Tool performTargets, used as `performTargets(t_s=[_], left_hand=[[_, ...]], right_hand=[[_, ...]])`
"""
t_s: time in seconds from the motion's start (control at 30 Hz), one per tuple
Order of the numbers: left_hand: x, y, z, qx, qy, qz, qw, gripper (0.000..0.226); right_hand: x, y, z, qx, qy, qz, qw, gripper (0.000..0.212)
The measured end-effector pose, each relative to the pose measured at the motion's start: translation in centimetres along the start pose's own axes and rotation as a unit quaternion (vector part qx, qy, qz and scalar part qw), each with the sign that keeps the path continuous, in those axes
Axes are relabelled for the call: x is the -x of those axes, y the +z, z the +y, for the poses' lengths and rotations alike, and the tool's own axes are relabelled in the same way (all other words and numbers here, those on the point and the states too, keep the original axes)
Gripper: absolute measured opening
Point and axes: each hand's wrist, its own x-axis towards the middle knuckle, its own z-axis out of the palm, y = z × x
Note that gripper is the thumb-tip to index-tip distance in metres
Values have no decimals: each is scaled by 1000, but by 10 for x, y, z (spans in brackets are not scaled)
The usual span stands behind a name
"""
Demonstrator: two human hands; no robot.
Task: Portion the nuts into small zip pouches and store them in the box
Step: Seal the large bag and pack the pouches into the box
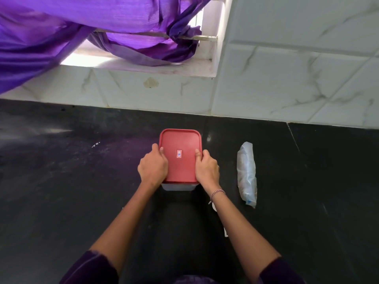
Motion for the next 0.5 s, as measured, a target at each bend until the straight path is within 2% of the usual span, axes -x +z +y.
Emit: performTargets(t_s=[0.2, 0.33, 0.5], left_hand=[[13, -13, 4, -2, -14, 50, 999, 44], [39, -16, 11, 18, 28, 86, 996, 42], [69, -12, 23, -66, 88, 157, 981, 35]], right_hand=[[10, -9, 9, -101, 33, -12, 994, 48], [27, -22, 36, -118, 29, 27, 992, 45], [43, -32, 64, -117, 37, 41, 992, 41]])
